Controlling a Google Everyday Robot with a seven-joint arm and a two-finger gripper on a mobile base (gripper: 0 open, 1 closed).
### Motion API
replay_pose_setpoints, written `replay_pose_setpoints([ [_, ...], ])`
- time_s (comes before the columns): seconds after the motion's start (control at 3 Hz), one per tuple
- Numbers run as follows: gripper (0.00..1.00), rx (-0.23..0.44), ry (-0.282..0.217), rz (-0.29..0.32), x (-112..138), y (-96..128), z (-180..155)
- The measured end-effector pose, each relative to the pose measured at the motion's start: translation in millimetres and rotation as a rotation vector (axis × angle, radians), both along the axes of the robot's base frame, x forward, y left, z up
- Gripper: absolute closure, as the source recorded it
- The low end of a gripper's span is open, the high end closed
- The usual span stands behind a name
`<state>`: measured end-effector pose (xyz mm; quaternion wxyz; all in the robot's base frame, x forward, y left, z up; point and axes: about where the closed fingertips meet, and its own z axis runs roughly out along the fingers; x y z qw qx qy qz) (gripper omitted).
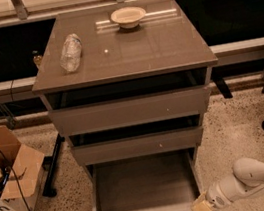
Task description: Close bottom drawer
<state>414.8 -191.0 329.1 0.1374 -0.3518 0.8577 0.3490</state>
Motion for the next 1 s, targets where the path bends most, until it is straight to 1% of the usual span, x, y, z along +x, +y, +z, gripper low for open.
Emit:
replay_pose_setpoints([
  [0.33,1.0,-0.025,-0.008,-0.002,1,5,-13],
  [0.67,1.0,-0.058,-0.03,-0.001,1,11,-42],
  [1.0,1.0,-0.1,-0.019,0.002,0,16,-76],
])
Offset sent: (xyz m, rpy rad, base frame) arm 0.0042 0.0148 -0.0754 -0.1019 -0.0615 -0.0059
